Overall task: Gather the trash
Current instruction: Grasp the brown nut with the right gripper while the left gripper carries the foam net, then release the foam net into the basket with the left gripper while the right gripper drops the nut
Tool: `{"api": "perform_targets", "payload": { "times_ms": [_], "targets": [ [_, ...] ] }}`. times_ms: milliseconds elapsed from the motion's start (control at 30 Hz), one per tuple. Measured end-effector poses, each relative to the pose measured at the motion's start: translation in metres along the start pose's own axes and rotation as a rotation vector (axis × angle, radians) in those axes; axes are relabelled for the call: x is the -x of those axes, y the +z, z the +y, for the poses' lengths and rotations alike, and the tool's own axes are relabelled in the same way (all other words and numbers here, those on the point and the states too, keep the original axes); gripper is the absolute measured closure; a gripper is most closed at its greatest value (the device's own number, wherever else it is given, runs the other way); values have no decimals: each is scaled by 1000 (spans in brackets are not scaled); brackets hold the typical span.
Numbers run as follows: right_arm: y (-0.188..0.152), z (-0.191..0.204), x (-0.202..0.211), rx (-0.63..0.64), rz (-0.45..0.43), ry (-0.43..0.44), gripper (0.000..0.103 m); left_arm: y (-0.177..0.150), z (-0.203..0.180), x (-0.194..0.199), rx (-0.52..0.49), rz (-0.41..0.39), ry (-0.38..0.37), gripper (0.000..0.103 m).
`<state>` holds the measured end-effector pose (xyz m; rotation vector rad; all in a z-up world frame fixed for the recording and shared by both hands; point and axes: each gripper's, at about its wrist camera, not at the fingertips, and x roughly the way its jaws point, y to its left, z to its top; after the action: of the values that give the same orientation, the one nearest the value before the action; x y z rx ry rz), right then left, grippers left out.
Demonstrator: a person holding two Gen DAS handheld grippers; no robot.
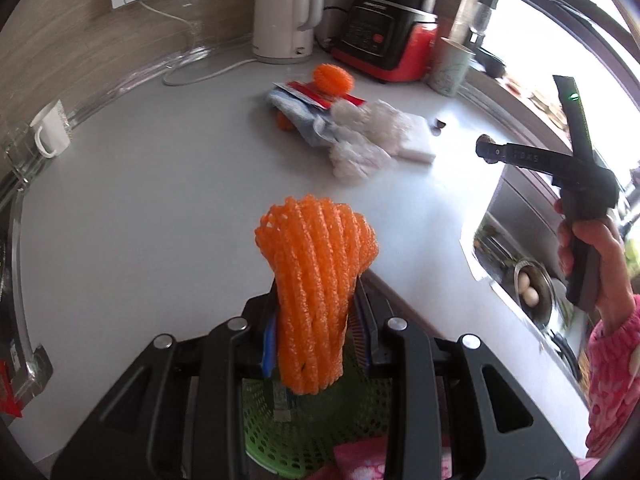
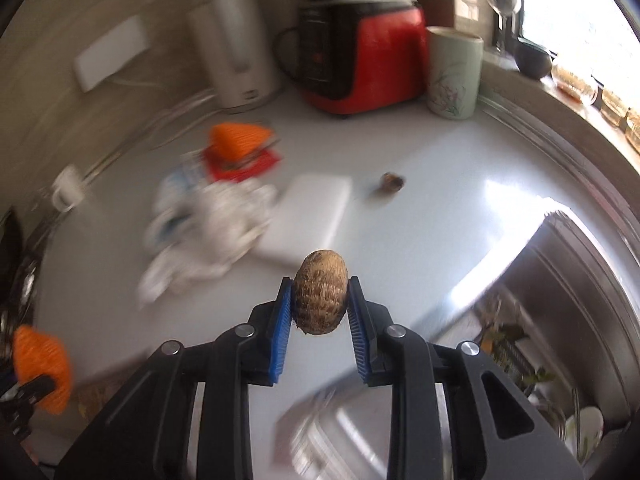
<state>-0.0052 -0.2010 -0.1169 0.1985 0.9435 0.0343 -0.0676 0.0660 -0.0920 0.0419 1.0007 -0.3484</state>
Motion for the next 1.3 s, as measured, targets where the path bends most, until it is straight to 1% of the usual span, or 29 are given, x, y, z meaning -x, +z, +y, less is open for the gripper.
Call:
{"api": "perform_targets", "payload": {
  "times_ms": [100, 233, 333, 433, 500, 567, 600, 633, 667, 800, 867, 967, 1100, 1167, 1300],
  "targets": [
    [-28, 26, 31, 16, -7, 30, 76, -17, -1, 5, -11, 20, -40, 74],
    [-62, 57, 59, 11, 2, 85, 76, -49, -2, 2, -35, 78, -106, 74],
    [-83, 75, 73, 23, 8, 98, 76, -73, -5, -8, -62, 129, -129, 74],
    [-99, 89, 84, 28, 14, 108, 76, -94, -9, -22, -101, 177, -114, 73],
    [-107, 97, 90, 30, 13, 107, 76, -104, -12, -28, -112, 197, -105, 66],
    [-113, 101, 96, 27, 10, 108, 76, -112, -13, -34, -117, 216, -124, 54],
    [-117, 104, 99, 29, 8, 107, 76, -113, -13, -36, -115, 220, -125, 51],
    [-120, 107, 101, 31, 9, 102, 76, -114, -12, -40, -111, 225, -120, 44],
    [-122, 109, 104, 31, 8, 101, 75, -115, -11, -42, -108, 226, -118, 41],
    [-131, 117, 110, 35, 11, 95, 75, -113, -6, -49, -89, 234, -119, 37],
    [-135, 119, 111, 33, 15, 95, 76, -109, -2, -48, -74, 229, -122, 35],
    [-140, 124, 112, 33, 21, 98, 75, -105, 5, -36, -61, 201, -127, 35],
    [-149, 132, 109, 48, 31, 108, 75, -97, 15, -12, -57, 134, -106, 33],
    [-155, 138, 102, 62, 48, 117, 75, -91, 20, 2, -57, 97, -86, 28],
    [-174, 149, 83, 79, 101, 131, 76, -84, 32, 27, -43, 36, -64, 26]
  ]
}}
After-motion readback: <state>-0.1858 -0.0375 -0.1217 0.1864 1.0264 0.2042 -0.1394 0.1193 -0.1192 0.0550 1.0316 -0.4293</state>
